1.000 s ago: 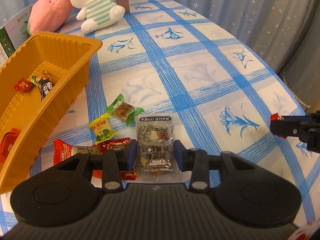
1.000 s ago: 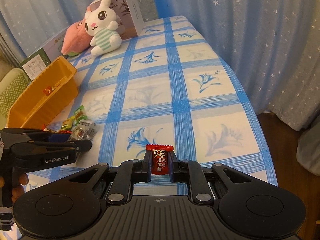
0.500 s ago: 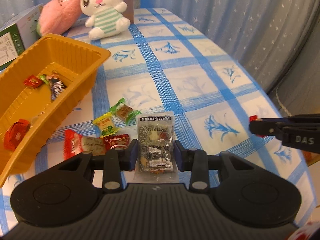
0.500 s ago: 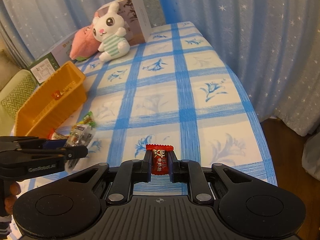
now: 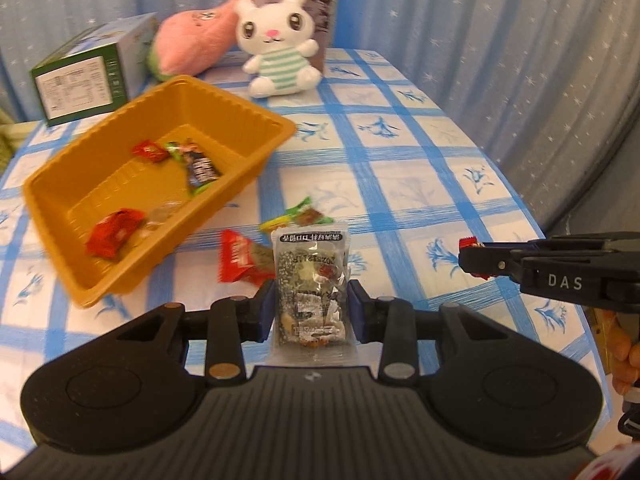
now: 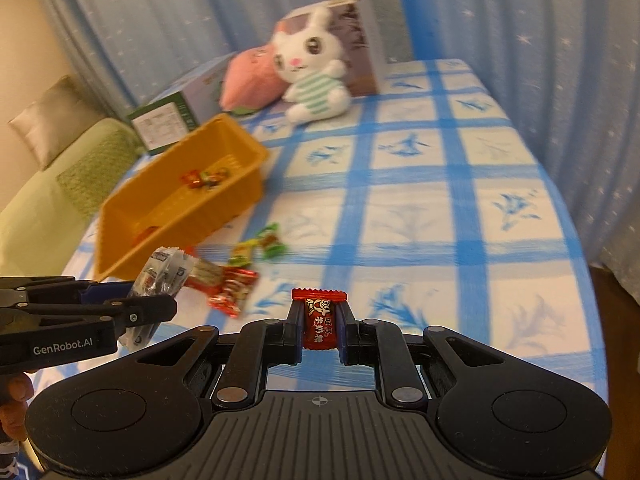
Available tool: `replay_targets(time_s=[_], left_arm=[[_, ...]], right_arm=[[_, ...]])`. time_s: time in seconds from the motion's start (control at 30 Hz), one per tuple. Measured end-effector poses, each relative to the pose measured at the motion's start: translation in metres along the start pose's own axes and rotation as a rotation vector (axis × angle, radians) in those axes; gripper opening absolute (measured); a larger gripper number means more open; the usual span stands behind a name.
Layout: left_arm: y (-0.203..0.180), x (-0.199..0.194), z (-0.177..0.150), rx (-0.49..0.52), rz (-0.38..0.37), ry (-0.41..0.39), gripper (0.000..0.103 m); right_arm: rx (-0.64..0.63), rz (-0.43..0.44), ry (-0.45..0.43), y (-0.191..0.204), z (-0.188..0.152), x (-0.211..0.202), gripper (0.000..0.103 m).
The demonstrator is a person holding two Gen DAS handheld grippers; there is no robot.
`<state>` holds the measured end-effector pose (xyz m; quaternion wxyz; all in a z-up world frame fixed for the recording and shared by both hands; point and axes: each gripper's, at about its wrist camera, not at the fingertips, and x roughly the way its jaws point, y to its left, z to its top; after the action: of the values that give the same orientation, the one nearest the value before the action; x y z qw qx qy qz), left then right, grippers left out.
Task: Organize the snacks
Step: 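Carry both packets over the orange tray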
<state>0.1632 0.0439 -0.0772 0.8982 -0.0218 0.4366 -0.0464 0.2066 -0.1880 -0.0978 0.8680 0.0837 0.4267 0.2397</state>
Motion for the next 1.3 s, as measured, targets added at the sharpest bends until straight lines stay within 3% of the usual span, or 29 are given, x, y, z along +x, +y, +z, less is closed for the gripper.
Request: replay_targets(time_s=[0.3,0.63,0.97,1.3], left_arm=[[0.032,-0.029,-0.001,-0.071,0.068,-0.041,0.034],[0.077,-0.044,0.019,-0.115,0.136,-0.102,0.034],[0.127,-0.029,0.049,-0.132,0.191,-0.124,0.034],[0.166,0.004,0.081,-0.097,0.229,-0.103,0.035]], right_arm=[[-0.092,0.089,0.004,0.045,0.015,0.016,0.016],[-0.157,0.173,-0.007,0.098,0.048,0.048,0.016],[-0.21,0.197,-0.011,0.142,0.085,0.096,0.016],[-0.217,0.18,-0.012,0.161,0.114,0.14,0.016]])
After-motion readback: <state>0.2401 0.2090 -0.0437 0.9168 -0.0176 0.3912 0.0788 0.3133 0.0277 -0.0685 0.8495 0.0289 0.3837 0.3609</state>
